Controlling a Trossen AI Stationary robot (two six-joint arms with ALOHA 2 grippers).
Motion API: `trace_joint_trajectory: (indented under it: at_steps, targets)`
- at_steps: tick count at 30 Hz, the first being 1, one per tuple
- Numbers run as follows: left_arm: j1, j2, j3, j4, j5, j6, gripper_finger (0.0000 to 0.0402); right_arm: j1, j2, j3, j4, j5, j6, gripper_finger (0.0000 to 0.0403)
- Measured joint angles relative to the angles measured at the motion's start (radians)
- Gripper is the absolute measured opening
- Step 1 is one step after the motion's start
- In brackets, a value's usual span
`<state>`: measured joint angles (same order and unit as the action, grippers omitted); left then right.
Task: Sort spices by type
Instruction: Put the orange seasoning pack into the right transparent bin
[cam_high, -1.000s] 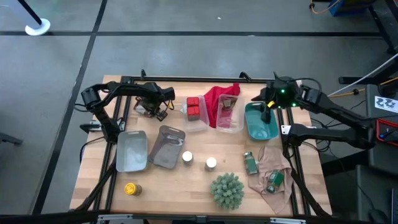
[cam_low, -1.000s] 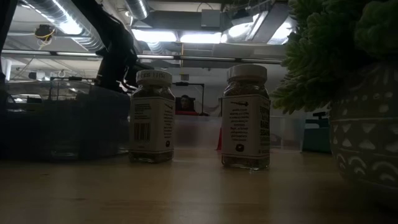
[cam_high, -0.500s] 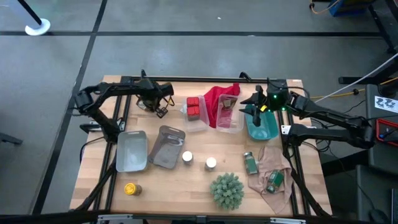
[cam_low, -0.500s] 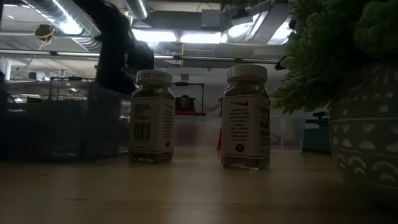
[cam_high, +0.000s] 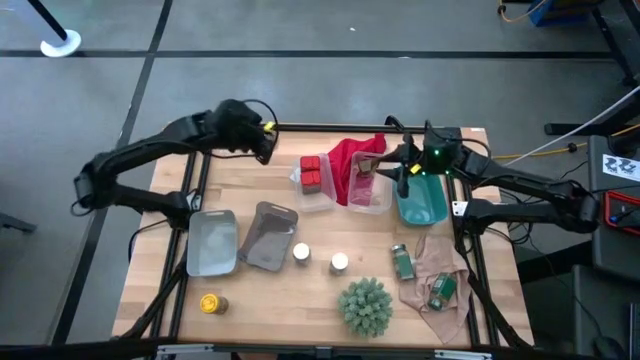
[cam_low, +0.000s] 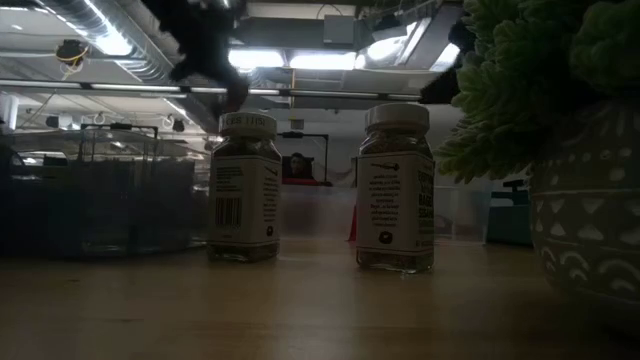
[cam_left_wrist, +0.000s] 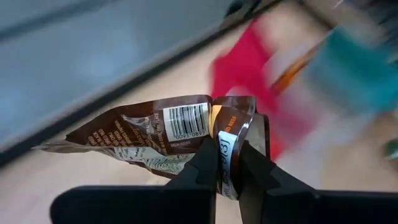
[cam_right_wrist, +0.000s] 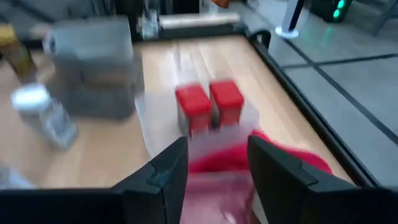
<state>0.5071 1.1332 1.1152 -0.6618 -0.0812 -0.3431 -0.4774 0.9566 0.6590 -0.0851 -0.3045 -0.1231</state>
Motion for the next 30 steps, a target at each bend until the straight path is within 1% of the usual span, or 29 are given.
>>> trace_joint_trajectory:
  at_steps: [3,7,10,17,20,24,27,30]
  targets:
    - [-0.046,-0.042,0.000,0.148,0.032,0.036,0.0019,0.000,0.048,0.000,0.138,-0.026,0.093,0.0166]
    - [-0.123,-0.047,0.000,0.338,0.092,0.135,0.0015,0.000,0.128,0.000,0.344,-0.083,0.240,0.0166]
    - [-0.182,-0.033,0.000,0.459,0.129,0.222,0.0016,0.000,0.191,0.001,0.499,-0.137,0.360,0.0166]
    - [-0.305,0.043,-0.001,0.661,0.204,0.436,0.0018,0.000,0.329,0.001,0.832,-0.283,0.576,0.0166]
    - [-0.343,0.088,-0.001,0.733,0.237,0.500,0.0016,0.000,0.374,0.001,0.950,-0.330,0.621,0.0166]
    - [-0.374,0.146,-0.001,0.826,0.243,0.566,0.0021,0.000,0.412,0.001,1.071,-0.385,0.646,0.0166]
    - [-0.389,0.188,-0.001,0.879,0.243,0.618,0.0022,0.000,0.424,0.001,1.127,-0.419,0.650,0.0166]
    - [-0.394,0.227,-0.001,0.920,0.244,0.655,0.0018,0.000,0.424,0.001,1.147,-0.456,0.645,0.0166]
